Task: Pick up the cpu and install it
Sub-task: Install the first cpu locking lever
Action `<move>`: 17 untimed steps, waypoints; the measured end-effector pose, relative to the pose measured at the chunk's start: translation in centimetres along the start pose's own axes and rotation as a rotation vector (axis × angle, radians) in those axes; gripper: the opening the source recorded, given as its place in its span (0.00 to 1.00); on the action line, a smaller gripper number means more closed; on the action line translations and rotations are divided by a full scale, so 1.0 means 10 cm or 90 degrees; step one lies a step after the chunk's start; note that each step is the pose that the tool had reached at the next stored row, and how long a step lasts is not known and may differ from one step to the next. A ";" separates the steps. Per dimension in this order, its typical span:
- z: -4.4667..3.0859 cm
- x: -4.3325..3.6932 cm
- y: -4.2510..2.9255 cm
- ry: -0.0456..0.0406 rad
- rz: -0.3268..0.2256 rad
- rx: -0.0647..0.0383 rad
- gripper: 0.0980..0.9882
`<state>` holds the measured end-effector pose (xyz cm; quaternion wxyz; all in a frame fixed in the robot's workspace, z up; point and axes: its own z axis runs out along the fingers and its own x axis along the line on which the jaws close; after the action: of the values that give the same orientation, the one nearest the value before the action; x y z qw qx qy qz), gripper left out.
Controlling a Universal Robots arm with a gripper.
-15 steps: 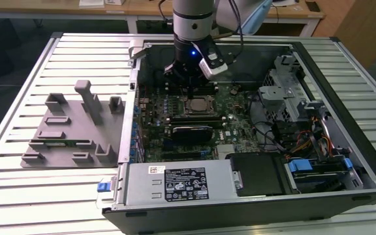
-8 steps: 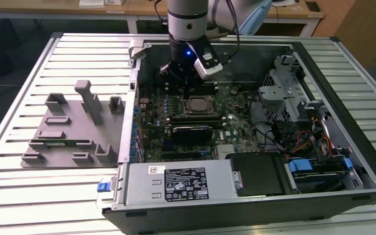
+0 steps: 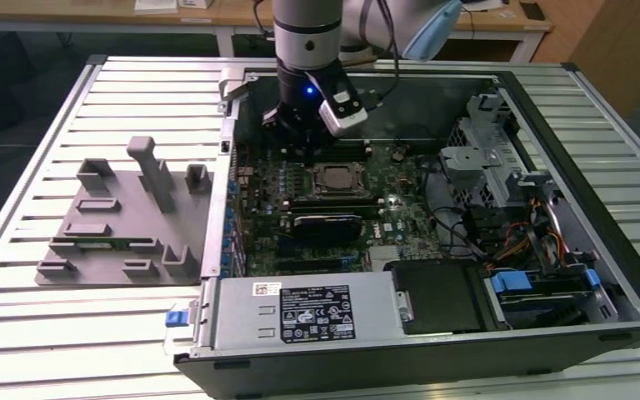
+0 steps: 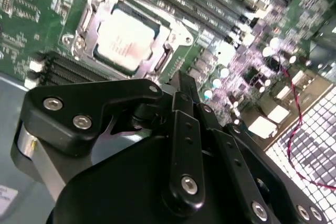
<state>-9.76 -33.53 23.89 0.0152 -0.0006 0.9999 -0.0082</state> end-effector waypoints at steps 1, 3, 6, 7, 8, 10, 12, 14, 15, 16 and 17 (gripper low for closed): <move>0.000 0.012 0.000 0.0000 0.000 -0.006 0.01; -0.001 0.036 -0.001 -0.0001 0.000 -0.016 0.01; -0.002 0.078 -0.004 -0.0001 0.001 -0.028 0.01; -0.002 0.088 -0.005 0.0000 0.001 -0.033 0.01; -0.003 0.097 -0.006 0.0000 0.001 -0.041 0.01; -0.003 0.110 -0.007 -0.0001 0.002 -0.055 0.01; -0.003 0.123 -0.008 -0.0001 0.002 -0.070 0.01; -0.004 0.139 -0.009 -0.0001 0.003 -0.086 0.01; -0.004 0.147 -0.010 0.0000 0.003 -0.094 0.01; -0.004 0.154 -0.011 -0.0001 0.003 -0.103 0.01; -0.004 0.161 -0.012 -0.0002 0.003 -0.112 0.01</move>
<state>-11.37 -33.65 23.89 0.0152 0.0008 0.9967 0.0801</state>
